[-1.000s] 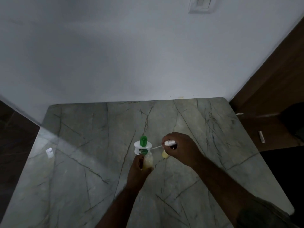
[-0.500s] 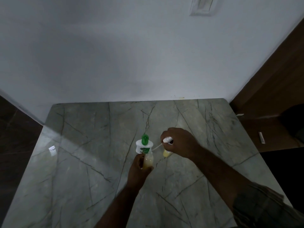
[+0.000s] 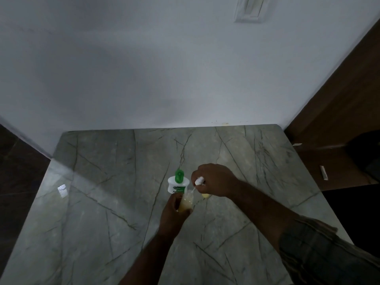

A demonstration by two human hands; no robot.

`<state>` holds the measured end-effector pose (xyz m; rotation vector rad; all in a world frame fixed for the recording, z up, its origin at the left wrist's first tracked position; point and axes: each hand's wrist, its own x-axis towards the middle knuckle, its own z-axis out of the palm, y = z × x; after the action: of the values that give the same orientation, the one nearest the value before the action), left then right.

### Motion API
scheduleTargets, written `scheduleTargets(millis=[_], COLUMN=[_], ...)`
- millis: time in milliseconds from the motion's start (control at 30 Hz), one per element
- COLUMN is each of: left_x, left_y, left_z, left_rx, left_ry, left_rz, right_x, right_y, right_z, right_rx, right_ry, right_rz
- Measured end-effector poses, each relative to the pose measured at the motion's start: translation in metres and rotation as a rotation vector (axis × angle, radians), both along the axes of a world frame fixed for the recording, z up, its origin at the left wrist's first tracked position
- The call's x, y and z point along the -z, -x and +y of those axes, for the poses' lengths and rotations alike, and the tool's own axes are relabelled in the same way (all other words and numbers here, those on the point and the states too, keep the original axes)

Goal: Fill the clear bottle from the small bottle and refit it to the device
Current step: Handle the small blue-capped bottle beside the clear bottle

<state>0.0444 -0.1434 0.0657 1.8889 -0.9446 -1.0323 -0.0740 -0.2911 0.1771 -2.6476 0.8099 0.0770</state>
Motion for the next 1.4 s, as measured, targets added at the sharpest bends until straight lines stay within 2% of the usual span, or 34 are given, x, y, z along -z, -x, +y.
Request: scheduleTargets(millis=[267,533,633,833,900,967,1033,1133,1300,1400], left_x=[0.004,0.008,0.010,0.015,0.017,0.018,0.020,0.022,0.025,0.027], left_y=[-0.002,-0.006,-0.008,-0.005,-0.003,-0.003,-0.004,-0.001,0.003,0.004], left_z=[-0.001,-0.004,-0.005,-0.005,-0.005,-0.004,-0.005,-0.006,-0.004,-0.003], left_rx=[-0.013,0.023,0.036,0.022,0.027,-0.004,-0.018,-0.010,-0.002,-0.014], left_ry=[0.004,0.022,0.007,0.010,0.023,0.011,-0.005,-0.008,0.018,0.010], left_rz=[-0.005,-0.055,-0.058,-0.048,-0.037,-0.032,-0.045,-0.048,-0.031,-0.005], right_x=[0.021,0.027,0.028,0.039,0.038,0.034,0.028,0.027,0.044,0.051], right_y=[-0.008,-0.013,-0.014,-0.024,-0.023,-0.020,-0.019,-0.019,-0.019,-0.010], right_z=[-0.001,0.011,0.009,0.013,0.012,0.009,0.006,0.004,0.005,0.009], right_rx=[-0.035,-0.064,-0.075,0.109,0.088,-0.022,-0.106,-0.061,0.105,0.066], right_ry=[-0.079,-0.246,-0.234,-0.078,-0.129,-0.256,-0.291,-0.261,-0.072,-0.197], right_rz=[0.085,0.067,0.076,0.200,0.202,0.165,0.113,0.065,0.165,0.100])
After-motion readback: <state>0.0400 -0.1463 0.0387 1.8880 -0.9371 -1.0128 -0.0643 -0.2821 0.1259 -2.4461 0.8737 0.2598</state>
